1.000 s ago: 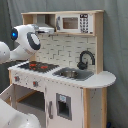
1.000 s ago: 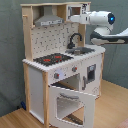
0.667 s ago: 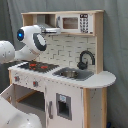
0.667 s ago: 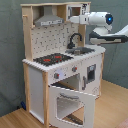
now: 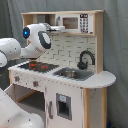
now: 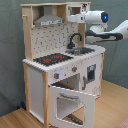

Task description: Play with the kitchen

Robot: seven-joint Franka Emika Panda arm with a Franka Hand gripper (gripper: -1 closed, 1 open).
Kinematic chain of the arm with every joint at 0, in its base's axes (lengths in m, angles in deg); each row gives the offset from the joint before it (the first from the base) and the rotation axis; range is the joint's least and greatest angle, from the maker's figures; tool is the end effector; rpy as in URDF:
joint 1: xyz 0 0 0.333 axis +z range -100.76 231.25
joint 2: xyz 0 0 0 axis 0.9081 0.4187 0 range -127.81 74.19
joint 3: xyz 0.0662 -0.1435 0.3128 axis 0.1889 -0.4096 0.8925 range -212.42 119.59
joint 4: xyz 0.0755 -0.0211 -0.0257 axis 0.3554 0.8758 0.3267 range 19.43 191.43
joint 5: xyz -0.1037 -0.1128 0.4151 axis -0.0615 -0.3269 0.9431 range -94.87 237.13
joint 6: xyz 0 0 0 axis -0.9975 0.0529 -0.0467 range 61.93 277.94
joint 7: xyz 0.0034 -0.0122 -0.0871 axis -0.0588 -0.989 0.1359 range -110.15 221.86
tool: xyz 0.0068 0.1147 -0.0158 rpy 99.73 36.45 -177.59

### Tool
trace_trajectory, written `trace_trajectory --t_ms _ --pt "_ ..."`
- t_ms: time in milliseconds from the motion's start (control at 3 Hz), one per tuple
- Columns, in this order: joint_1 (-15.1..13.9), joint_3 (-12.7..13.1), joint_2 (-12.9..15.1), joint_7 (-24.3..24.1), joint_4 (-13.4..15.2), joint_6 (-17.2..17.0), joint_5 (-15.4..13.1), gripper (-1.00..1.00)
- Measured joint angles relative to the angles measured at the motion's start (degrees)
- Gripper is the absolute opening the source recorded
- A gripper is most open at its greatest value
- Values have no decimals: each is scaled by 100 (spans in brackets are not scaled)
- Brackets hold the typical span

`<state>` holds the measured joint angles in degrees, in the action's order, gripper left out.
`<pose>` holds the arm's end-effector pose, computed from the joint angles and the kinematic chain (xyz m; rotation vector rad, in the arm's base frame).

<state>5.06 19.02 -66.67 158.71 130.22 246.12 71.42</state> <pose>0.5280 0.2708 0.7236 0.6133 1.5117 0.5303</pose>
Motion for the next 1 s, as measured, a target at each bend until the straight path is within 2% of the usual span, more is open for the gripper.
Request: trace_trajectory --t_ms 333,667,1000 --pt "-417 331 55 0 -230 0 0 100" --pt "-487 542 290 -50 -550 -10 5 100" --pt "-487 548 290 -50 -552 -10 5 -100"
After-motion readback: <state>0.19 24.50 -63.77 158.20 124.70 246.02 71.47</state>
